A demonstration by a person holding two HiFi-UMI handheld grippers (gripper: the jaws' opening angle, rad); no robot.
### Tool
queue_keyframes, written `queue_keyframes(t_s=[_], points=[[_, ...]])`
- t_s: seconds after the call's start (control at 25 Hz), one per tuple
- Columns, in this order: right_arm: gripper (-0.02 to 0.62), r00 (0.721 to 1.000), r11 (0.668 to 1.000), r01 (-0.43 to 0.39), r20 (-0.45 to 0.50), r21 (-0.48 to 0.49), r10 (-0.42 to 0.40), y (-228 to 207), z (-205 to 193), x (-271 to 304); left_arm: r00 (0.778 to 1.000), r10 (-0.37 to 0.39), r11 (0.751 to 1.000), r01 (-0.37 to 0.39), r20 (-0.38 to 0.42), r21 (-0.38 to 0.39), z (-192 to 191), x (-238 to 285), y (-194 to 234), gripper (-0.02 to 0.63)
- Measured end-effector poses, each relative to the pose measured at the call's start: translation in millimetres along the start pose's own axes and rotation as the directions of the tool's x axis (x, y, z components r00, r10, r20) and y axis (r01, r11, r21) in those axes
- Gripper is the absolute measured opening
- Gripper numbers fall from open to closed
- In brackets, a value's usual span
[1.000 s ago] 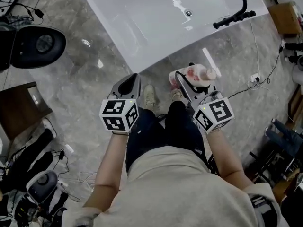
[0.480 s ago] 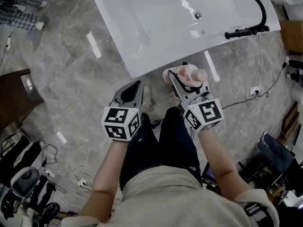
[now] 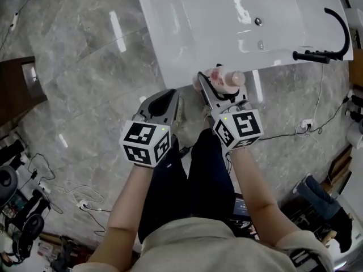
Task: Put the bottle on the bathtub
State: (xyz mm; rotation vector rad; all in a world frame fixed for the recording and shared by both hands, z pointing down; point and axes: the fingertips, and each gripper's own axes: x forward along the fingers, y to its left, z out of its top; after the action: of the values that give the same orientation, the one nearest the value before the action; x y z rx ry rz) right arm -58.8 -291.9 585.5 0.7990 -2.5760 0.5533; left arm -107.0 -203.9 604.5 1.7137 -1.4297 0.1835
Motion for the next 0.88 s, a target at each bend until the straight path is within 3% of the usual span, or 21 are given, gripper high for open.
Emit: queue_keyframes(t_s=[0.36,0.76,0.88], points=[[0.222,1.0,0.993,-0.021,0.018,-0.118,0.023,7,-11,39,1.0,0.009,1.0,-0.009,0.008,-0.028,-19,17,29,0.009],[0.224,0.997,0.989,-0.033,0.057,-0.143,0.042,3,-20,47,0.999,0.015,0.999,-0.014,0.033,-0.037,-23,21,39,0.009],[0.225,0.996,0.979,-0.05,0.057,-0.198,0.063,8,-24,46,0.999,0.021,0.999,-0.02,0.038,-0.027,-20,18,41,0.009]])
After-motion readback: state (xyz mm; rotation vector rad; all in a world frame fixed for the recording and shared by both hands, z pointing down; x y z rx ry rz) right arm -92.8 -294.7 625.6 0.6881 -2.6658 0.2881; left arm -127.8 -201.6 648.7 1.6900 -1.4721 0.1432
